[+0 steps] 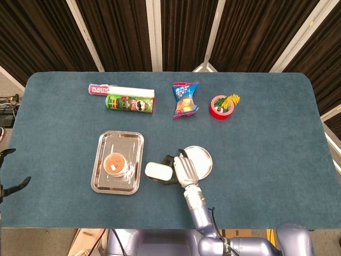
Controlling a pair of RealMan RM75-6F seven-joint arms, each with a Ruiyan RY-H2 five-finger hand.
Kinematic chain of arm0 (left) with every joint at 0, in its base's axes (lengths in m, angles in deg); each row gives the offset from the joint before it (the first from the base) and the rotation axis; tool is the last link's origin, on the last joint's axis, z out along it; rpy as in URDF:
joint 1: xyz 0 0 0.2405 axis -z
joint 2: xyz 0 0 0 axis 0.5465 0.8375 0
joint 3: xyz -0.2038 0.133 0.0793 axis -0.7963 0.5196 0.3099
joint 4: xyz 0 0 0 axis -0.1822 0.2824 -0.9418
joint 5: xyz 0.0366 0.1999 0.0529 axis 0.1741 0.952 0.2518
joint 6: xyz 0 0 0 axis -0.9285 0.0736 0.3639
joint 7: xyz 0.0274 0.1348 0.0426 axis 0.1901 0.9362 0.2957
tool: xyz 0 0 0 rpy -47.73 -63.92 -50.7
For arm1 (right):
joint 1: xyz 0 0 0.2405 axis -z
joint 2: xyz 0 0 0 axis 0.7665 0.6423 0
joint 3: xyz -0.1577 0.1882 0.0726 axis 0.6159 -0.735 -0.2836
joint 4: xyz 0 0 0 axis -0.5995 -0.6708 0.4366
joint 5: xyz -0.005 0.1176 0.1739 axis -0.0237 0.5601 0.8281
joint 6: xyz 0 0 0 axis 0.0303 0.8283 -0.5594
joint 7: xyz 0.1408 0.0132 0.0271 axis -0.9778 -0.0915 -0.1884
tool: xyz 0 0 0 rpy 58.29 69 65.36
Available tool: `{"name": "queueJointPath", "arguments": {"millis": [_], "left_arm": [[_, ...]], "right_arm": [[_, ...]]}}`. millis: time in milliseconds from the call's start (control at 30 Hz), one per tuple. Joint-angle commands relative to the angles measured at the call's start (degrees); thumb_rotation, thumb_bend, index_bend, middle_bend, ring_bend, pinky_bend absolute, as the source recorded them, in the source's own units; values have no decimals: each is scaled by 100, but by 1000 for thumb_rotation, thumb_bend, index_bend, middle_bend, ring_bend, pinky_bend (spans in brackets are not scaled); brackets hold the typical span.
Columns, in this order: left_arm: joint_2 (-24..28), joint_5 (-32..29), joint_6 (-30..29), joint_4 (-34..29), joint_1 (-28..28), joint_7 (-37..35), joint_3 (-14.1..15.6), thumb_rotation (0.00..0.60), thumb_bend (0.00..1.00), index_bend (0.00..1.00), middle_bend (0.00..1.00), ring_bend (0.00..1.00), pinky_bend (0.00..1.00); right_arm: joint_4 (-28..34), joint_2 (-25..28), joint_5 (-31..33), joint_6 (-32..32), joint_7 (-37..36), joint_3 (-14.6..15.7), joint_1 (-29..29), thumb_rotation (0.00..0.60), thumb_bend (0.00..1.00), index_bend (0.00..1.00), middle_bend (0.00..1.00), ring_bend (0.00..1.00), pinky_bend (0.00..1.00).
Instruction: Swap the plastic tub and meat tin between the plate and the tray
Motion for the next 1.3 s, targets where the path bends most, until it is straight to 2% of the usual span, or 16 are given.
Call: {"name": "queueJointPath", "arguments": {"millis": [33, 467, 733, 1000, 1300], "left_arm": [[7, -19, 24, -12, -3, -29, -11, 600, 65, 266, 0, 0, 29], [19, -52, 5, 1, -39, -85, -83, 600, 65, 269, 0, 0, 29], [7, -64, 16, 13, -44, -50, -105, 600, 66, 270, 0, 0, 30], [-52, -58, -6, 19, -43, 74, -114, 600, 66, 270, 0, 0, 30], [-115, -55, -84, 25, -65, 215, -135, 600, 66, 271, 0, 0, 30]], "right_arm": [[45, 38, -87, -2, -81, -27, 38, 600, 319, 704, 616, 604, 113], [706, 480, -333, 74, -155, -213, 194, 600, 329, 714, 618, 615, 113], [830, 1058, -386, -43, -347, -385, 318, 600, 337, 714, 618, 615, 113], [775, 1537, -477, -246, -752, -294, 511, 600, 340, 713, 618, 615, 113], [395, 1730, -634, -512, -1267, -123, 625, 600, 342, 713, 618, 615, 113]]}}
